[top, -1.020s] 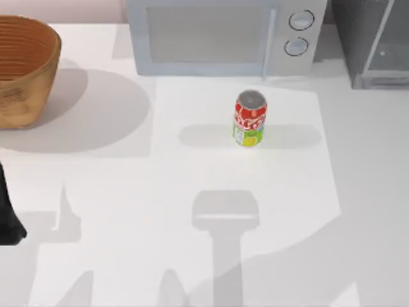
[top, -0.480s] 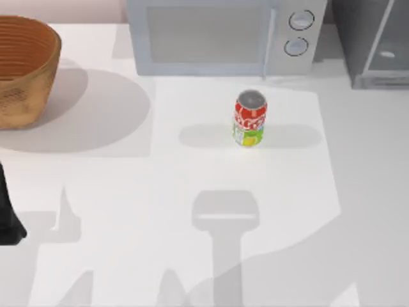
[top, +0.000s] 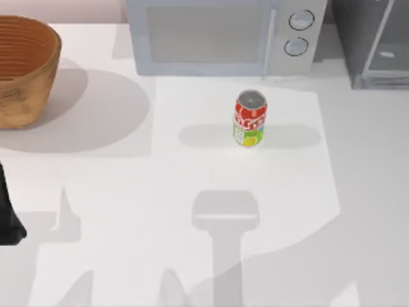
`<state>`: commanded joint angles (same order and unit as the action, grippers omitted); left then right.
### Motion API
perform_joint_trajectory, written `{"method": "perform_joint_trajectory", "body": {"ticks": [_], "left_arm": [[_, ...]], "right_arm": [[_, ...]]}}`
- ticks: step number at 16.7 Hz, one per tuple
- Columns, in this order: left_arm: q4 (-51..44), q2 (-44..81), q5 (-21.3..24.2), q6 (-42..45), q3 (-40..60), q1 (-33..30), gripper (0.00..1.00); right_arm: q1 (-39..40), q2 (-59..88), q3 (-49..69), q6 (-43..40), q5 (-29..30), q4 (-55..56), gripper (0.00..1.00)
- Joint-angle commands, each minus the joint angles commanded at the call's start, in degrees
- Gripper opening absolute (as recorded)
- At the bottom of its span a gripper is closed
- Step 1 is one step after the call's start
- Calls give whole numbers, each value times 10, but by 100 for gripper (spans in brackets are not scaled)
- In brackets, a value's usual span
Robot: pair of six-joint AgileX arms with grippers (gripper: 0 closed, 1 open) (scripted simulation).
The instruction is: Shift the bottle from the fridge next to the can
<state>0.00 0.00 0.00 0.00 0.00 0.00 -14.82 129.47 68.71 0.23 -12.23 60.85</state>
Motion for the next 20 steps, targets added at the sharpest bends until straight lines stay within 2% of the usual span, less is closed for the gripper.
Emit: {"method": "perform_joint_trajectory", "body": {"ticks": [4,10,15,20], "left_arm": [[0,0,0,0,0,0,100],[0,0,0,0,0,0,100],[0,0,0,0,0,0,100],[0,0,0,0,0,0,100]], "right_arm": [[-2,-9,3,1,0,-8,0],[-2,-70,17,1,-1,-88,0],[-2,-73,15,2,-2,-90,0],[-23,-138,-80,4,-18,-56,0]]}}
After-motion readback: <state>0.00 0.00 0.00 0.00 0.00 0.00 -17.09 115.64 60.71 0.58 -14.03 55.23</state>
